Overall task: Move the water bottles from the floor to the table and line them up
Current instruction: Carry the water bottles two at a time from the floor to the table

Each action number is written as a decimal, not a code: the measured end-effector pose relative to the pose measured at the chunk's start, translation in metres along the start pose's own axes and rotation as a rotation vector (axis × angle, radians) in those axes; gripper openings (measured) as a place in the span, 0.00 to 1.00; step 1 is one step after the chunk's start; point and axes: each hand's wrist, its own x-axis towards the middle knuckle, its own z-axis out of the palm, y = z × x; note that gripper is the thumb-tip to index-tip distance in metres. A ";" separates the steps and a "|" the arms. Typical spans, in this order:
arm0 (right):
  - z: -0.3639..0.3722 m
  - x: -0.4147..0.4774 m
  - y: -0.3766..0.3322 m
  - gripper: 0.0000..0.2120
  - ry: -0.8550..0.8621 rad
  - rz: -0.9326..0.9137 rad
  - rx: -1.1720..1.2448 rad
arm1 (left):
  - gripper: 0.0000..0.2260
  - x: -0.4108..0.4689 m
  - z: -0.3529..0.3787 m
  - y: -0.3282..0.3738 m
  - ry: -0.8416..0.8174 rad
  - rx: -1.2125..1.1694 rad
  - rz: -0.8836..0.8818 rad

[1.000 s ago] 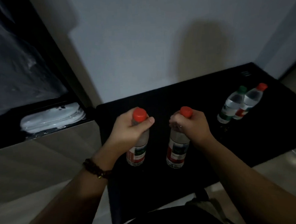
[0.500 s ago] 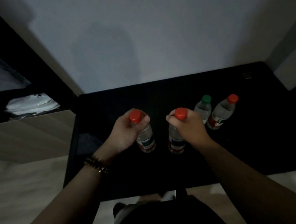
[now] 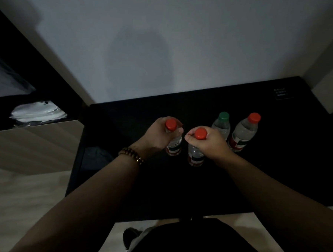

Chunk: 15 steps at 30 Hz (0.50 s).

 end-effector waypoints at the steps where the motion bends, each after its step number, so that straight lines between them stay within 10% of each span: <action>1: -0.001 0.001 0.002 0.05 -0.008 0.011 -0.007 | 0.05 0.003 0.002 -0.002 0.007 0.028 0.027; 15: 0.002 -0.007 0.034 0.05 -0.041 0.055 -0.024 | 0.15 0.019 0.008 -0.008 -0.020 0.059 -0.102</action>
